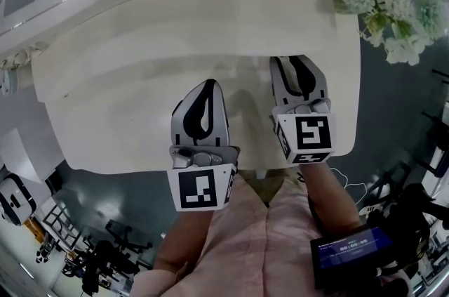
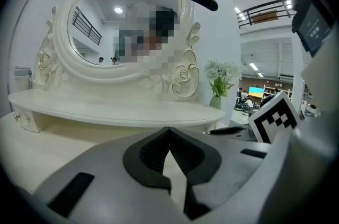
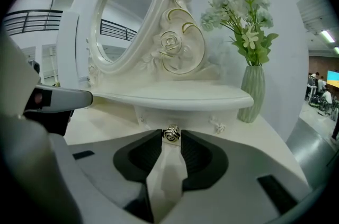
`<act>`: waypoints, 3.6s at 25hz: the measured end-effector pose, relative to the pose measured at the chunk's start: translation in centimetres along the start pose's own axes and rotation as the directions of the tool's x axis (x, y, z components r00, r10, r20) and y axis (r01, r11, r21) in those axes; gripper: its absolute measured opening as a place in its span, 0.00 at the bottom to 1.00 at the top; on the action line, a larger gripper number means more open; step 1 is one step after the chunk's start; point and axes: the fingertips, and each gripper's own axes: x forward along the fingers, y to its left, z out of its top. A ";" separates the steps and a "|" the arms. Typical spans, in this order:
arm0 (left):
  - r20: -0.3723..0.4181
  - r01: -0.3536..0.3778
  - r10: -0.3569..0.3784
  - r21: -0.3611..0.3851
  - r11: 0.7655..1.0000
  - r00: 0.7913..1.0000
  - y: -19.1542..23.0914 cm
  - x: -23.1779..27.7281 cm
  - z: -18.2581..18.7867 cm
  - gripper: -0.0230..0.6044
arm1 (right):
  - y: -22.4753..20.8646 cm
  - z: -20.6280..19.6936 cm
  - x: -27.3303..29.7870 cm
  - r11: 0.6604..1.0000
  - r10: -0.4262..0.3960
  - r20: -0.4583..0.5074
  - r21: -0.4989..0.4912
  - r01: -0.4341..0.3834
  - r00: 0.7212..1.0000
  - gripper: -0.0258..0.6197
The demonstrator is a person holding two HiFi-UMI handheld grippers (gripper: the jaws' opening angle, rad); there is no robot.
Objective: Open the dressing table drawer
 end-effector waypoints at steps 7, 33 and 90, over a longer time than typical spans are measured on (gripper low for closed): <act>0.001 -0.011 0.011 -0.002 1.000 1.000 0.3 -0.4 -0.1 0.07 | 0.1 -0.1 0.1 1.000 -0.014 -0.007 -0.007 0.014 1.000 0.20; 0.011 0.003 -0.004 0.011 1.000 1.000 -1.0 -0.9 0.2 0.07 | 0.6 -1.1 -1.5 1.000 -0.012 -0.019 0.001 0.012 1.000 0.20; 0.020 0.021 -0.022 0.028 0.999 1.000 -3.0 -3.8 -0.8 0.07 | 2.0 -3.6 -5.2 1.000 -0.008 -0.030 0.004 0.008 1.000 0.20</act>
